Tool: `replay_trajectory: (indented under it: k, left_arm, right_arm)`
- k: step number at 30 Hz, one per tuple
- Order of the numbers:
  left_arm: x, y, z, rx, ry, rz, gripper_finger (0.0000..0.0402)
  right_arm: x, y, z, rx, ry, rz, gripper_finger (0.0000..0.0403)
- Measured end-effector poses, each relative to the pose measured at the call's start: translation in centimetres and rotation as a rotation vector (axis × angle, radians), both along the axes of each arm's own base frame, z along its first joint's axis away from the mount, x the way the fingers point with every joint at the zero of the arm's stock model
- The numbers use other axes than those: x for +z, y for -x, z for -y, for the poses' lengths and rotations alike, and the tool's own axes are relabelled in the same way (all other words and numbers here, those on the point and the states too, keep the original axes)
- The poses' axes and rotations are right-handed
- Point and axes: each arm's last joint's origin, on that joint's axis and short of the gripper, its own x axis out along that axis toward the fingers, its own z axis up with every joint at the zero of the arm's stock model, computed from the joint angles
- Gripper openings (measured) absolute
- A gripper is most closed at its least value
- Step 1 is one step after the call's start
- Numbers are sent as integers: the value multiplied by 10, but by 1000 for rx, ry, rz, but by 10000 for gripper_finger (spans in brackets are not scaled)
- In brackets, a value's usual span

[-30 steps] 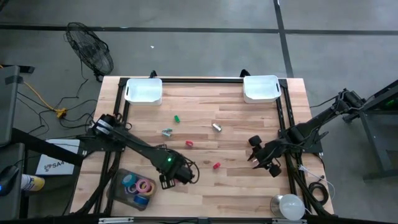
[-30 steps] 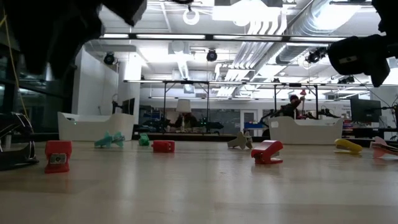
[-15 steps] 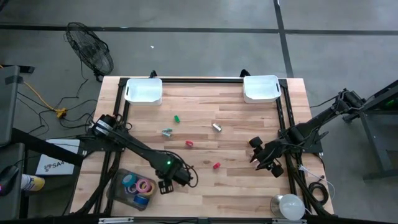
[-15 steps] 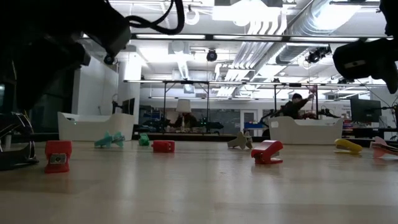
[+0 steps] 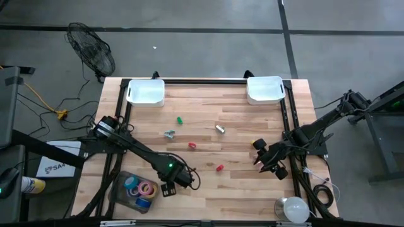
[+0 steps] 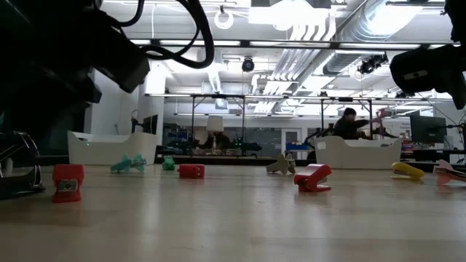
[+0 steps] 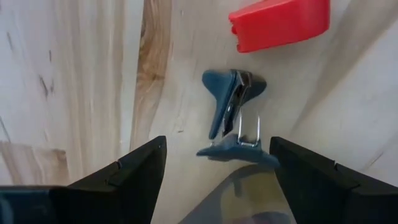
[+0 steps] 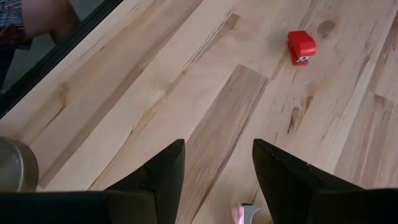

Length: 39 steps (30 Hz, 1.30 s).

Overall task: Pick and place Stapler, Stapler remover, tape
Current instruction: Put the black staple remover into the left white bin

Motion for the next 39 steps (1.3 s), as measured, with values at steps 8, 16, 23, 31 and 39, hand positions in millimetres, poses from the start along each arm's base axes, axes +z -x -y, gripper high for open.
replay_trajectory:
  k: [8,16,23,31,39]
  left_arm:
    - [-10,-1,-1,-3,-4,47,273]
    - [-10,-1,0,-3,5,47,166]
    - [-10,-1,0,-2,11,55,137]
    - [1,-7,-1,3,-115,127,137]
    - [38,-9,-23,17,-509,194,137]
  right_arm:
    - [0,0,0,0,0,1,181]
    - [0,0,0,-1,1,1,181]
    - [0,0,0,-1,-2,5,181]
    - [7,-6,-2,-12,-16,102,181]
    - [18,-16,-3,-95,17,288,181]
